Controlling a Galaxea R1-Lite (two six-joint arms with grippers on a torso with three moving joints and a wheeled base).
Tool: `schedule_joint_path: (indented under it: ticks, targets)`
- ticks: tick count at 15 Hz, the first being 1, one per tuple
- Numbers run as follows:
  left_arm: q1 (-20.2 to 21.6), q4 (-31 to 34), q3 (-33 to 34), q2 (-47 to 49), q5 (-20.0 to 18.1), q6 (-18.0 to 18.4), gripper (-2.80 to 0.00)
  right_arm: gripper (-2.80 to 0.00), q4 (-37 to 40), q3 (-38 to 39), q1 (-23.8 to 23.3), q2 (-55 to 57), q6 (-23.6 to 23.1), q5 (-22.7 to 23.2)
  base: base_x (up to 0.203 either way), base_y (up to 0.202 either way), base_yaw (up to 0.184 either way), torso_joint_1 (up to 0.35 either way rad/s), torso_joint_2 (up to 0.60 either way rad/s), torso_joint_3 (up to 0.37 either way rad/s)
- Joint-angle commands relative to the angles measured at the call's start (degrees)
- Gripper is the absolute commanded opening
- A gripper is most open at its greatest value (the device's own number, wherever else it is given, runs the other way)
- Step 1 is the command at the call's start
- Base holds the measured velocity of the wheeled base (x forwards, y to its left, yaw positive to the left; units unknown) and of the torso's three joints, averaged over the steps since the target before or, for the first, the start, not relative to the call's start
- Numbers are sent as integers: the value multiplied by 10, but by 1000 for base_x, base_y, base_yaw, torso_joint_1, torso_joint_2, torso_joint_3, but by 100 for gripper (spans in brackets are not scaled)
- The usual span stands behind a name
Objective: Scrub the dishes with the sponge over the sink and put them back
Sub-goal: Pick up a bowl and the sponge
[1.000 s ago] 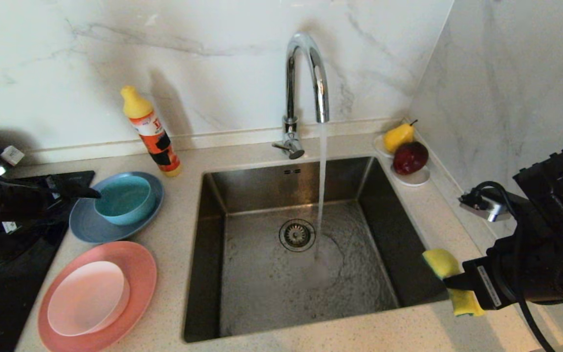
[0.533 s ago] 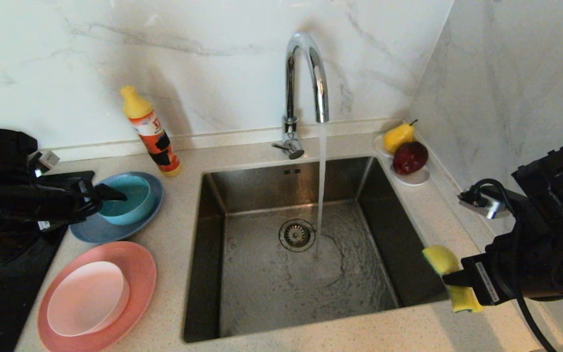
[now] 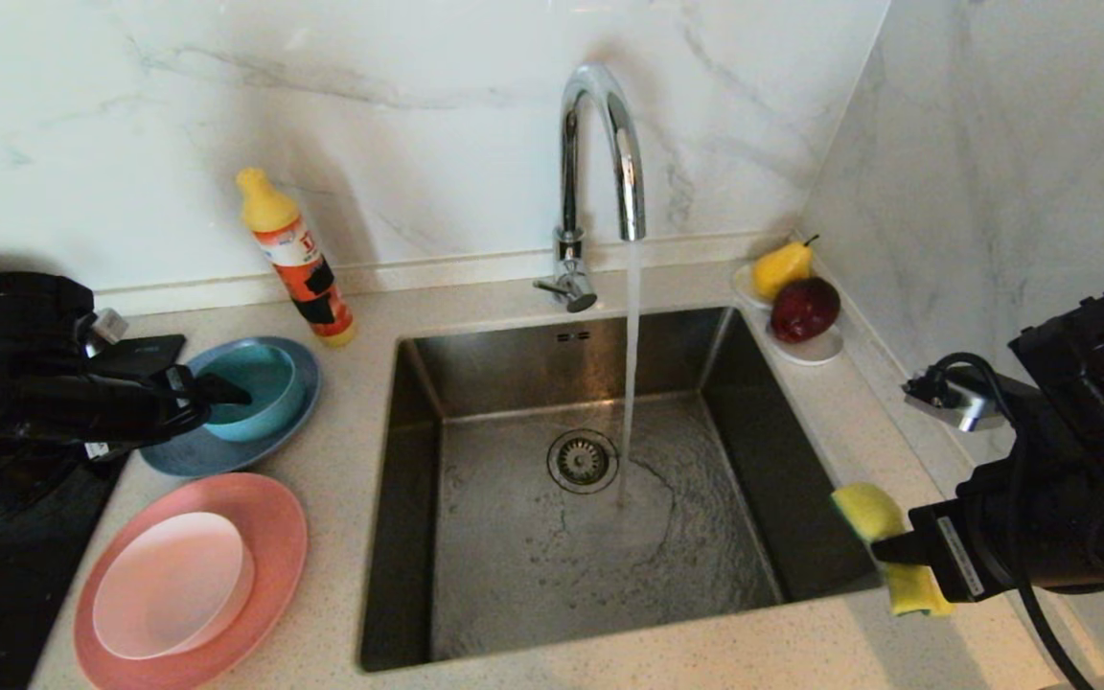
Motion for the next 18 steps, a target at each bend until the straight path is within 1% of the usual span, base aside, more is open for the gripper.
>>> schedule_joint_path:
  ticks: [1,4,5,7,11,16,17,18]
  targets:
    - [3,2,-2,3,1,9,0,-280,2,3,0,1,1,0,0,0,0,0,0,0]
    - [18,2,-4,12,30,33,0,-280,1,3,0,3,1,0,0,0,0,0,0,0]
    - [23,2,-4,12,33,34,0,-280,1,1,0,5,1,1,0,0,0,0,0,0]
    - [33,2,-4,12,33,46,0,-280,1,0,0,7,1,1,0,0,0,0,0,0]
    - [47,3,-5,14,32,54,0,-280,1,0,0,7,1,2,0,0,0,0,0,0]
    - [48,10,-7,9,32,59,0,-280,1,-1,3,8,1,2,0,0,0,0,0,0]
    - [48,12,-6,9,32,67,0,-280,2,0,3,7,1,2,0,0,0,0,0,0]
    - [48,12,-4,10,32,85,0,-280,1,0,3,7,1,2,0,0,0,0,0,0]
